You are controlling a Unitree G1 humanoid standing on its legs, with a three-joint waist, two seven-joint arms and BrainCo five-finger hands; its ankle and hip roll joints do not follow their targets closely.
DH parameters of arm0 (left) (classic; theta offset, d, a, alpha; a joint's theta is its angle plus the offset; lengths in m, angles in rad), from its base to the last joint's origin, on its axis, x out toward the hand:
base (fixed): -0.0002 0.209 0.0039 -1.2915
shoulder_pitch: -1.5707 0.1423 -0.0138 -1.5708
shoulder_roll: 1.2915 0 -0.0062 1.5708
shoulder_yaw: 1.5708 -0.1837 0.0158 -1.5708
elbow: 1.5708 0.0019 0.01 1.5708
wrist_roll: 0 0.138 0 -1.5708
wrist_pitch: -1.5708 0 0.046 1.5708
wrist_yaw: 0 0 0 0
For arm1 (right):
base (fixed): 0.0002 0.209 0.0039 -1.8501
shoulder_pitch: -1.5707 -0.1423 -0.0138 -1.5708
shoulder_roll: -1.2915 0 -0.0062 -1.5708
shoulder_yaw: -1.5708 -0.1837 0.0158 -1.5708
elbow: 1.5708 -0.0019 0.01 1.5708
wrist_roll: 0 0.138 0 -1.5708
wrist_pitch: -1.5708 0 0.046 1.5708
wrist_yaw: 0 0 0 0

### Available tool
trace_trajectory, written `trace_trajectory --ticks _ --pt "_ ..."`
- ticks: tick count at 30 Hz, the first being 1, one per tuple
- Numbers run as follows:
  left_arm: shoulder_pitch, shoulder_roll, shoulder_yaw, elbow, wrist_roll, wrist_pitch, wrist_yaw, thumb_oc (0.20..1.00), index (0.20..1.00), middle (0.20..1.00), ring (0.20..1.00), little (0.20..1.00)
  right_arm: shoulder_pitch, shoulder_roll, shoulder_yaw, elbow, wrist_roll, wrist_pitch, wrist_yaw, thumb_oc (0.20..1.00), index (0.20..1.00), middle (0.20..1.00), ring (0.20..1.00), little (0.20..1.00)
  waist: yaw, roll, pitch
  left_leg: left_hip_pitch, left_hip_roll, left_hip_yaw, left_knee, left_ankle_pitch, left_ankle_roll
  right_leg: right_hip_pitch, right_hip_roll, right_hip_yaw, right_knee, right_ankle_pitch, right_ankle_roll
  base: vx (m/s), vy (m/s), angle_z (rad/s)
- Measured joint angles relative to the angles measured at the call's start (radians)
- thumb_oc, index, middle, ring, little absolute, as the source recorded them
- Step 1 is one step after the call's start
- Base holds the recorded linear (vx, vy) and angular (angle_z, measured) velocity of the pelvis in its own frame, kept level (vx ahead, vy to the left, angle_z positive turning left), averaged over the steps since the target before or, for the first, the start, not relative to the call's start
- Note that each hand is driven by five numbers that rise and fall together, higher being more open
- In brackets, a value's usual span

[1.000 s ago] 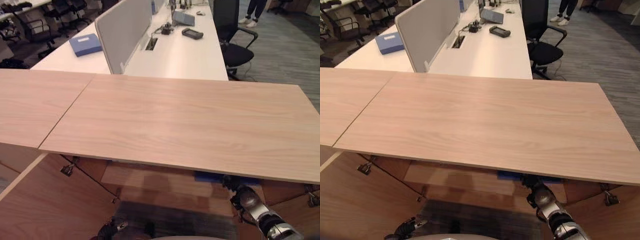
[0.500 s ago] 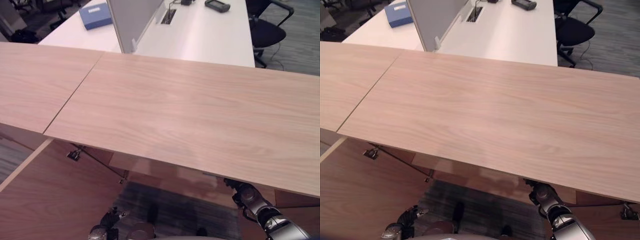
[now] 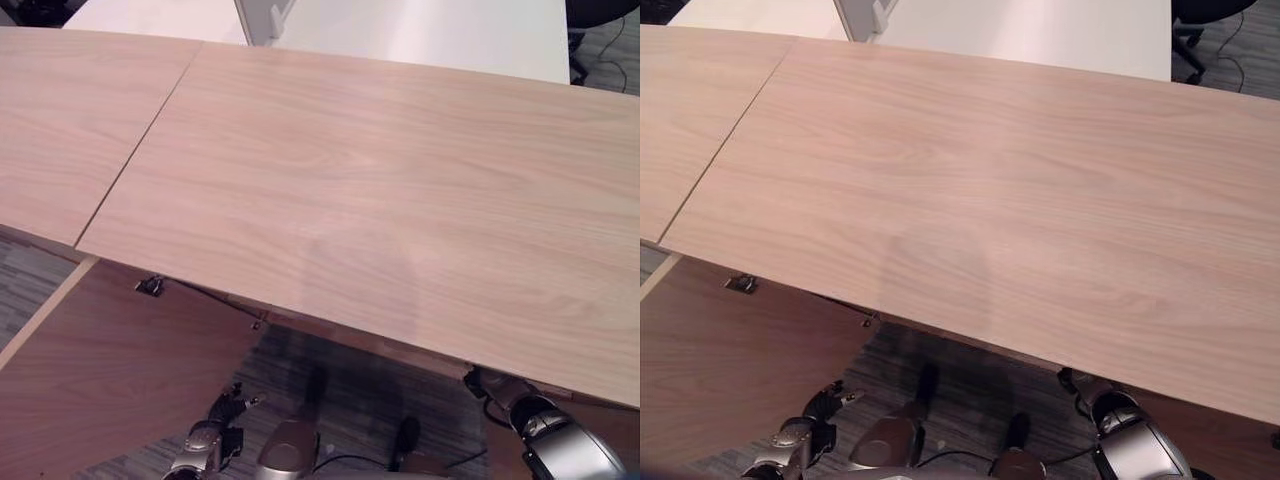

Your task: Put the empty folder in the office cabinet

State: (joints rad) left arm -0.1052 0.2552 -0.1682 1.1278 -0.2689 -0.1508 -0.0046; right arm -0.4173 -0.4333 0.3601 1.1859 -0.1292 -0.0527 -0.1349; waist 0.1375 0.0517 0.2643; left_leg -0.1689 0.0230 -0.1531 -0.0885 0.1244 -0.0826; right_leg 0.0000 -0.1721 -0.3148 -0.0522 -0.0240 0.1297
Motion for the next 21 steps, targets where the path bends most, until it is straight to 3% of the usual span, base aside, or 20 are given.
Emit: trace_trajectory --ticks 6,15,21 --pt "-0.041 0.01 -0.041 -0.027 -0.002 -0.007 0.015 1.0 1.0 1.0 1.0 1.0 -0.057 -0.002 -0.013 0.005 0.07 0.0 -0.022 0.2 0.2 0.2 0.2 0.2 0.011 0.026 0.053 -0.041 -0.002 -0.003 0.0 0.016 0.004 -0.056 -0.007 0.003 0.036 -0.004 0.0 -0.03 0.001 0.01" --pt "-0.02 0.027 -0.089 -0.08 -0.031 -0.02 0.015 1.0 1.0 1.0 1.0 1.0 -0.142 -0.047 -0.059 0.043 0.119 -0.009 -0.068 0.2 0.2 0.2 0.2 0.2 0.038 0.06 0.082 -0.106 -0.002 -0.027 0.0 0.039 0.001 -0.132 -0.009 -0.007 0.084 -0.016 0.001 -0.04 -0.011 0.06" --pt "0.003 0.034 -0.122 -0.119 -0.04 -0.023 0.005 1.0 1.0 1.0 1.0 1.0 -0.22 -0.112 -0.111 0.04 0.16 -0.046 -0.115 0.2 0.2 0.2 0.2 0.2 0.037 0.1 0.101 -0.188 -0.001 -0.058 0.017 0.054 -0.013 -0.261 -0.028 -0.018 0.235 -0.078 -0.009 -0.03 0.002 0.12"
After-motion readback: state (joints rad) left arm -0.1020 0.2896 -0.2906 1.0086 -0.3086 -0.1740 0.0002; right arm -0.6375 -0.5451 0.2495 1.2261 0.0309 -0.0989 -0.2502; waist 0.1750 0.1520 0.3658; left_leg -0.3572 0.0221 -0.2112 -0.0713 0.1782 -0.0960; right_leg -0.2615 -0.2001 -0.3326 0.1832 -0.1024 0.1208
